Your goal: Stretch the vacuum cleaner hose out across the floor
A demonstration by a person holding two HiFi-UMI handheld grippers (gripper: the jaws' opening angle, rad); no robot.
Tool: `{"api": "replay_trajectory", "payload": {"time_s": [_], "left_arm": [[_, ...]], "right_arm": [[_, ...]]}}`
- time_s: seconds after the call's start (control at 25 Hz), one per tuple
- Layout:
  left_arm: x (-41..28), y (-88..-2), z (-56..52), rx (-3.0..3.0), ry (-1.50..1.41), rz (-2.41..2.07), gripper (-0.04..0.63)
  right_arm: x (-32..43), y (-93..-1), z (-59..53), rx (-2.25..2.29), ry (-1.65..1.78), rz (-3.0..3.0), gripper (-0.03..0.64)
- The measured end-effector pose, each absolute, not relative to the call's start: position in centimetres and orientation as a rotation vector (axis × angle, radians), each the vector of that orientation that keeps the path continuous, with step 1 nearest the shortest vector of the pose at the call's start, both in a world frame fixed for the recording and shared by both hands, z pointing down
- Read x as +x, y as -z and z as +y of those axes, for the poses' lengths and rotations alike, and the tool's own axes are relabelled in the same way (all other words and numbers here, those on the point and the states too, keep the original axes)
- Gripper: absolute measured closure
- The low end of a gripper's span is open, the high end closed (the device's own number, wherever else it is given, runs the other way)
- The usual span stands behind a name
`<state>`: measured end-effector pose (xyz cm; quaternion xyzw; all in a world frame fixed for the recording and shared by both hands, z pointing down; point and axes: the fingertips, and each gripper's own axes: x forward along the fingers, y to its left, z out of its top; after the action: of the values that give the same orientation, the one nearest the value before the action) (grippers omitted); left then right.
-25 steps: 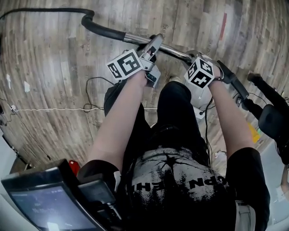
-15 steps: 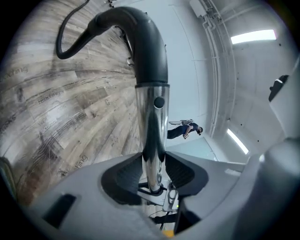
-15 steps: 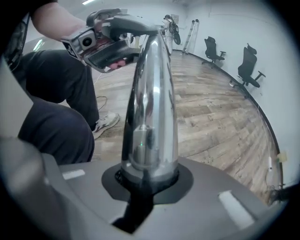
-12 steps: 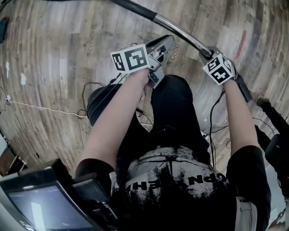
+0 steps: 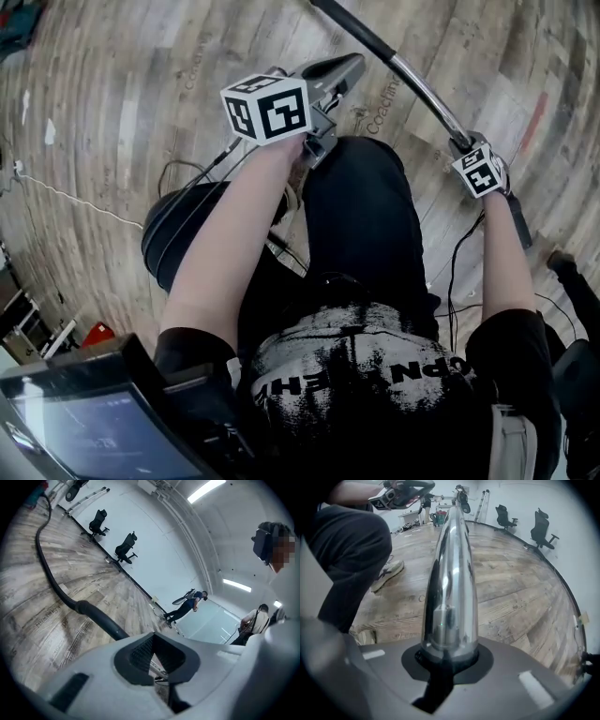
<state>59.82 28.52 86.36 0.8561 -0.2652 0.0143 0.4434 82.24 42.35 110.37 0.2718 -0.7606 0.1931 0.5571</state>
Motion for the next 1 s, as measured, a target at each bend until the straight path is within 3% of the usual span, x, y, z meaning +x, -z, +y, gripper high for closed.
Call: {"api": "replay_trajectory", "payload": {"time_s": [0.48,1.0], "left_arm": [[64.4,-86.9,31.5,2.180,-0.088,-0.705,0.594],[67.2,-88.3,30.8,2.266,-0.198,-0.751,0.594]], "right_arm": [[84.0,-119.1,47.3,0.575,-0.506,-1.797,0.564],[84.4,-121.6,47.9,0.547,-0.508,-1.720,0.561]]}}
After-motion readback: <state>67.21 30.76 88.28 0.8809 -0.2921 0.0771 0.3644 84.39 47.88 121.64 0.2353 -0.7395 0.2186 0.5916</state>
